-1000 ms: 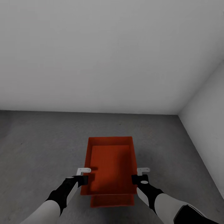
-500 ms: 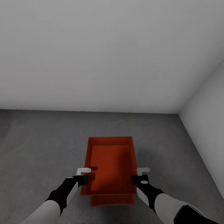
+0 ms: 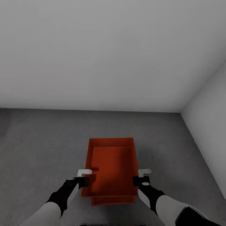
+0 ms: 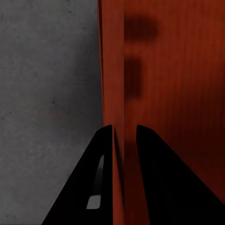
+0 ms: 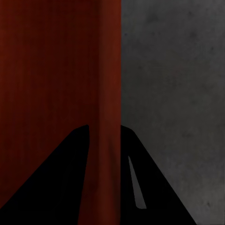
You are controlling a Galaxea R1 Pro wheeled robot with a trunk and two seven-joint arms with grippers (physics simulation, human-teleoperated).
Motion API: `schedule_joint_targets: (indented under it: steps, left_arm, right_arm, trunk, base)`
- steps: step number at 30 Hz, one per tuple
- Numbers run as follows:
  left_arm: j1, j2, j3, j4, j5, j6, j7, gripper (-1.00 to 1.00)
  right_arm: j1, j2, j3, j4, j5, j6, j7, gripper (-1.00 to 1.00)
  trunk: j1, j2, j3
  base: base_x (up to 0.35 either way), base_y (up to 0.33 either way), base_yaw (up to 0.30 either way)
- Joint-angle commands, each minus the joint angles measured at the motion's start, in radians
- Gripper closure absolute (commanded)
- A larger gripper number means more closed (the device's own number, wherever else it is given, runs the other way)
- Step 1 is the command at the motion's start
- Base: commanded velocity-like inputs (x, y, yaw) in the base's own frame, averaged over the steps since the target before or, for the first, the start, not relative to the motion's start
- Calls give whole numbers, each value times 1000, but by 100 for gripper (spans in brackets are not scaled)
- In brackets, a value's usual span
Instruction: Move the two storage containers from the living room to the garage. In the garage, place one container on the floor and stack the other container on top of it (either order is fine).
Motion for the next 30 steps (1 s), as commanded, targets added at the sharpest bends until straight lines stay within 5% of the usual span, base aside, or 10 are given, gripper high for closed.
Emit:
schedule_joint_targets:
  steps: [1, 30]
  left_arm:
    - [0, 1, 19, 0, -6, 6, 5, 100]
    - [0, 1, 19, 0, -6, 6, 4, 100]
  right_arm:
    - [-1, -13, -38, -1, 7, -32, -61, 100]
    - [-1, -13, -38, -1, 7, -32, -61, 100]
  trunk:
    - [0, -1, -2]
    - [0, -1, -26]
  base:
    - [0, 0, 0]
    - [0, 0, 0]
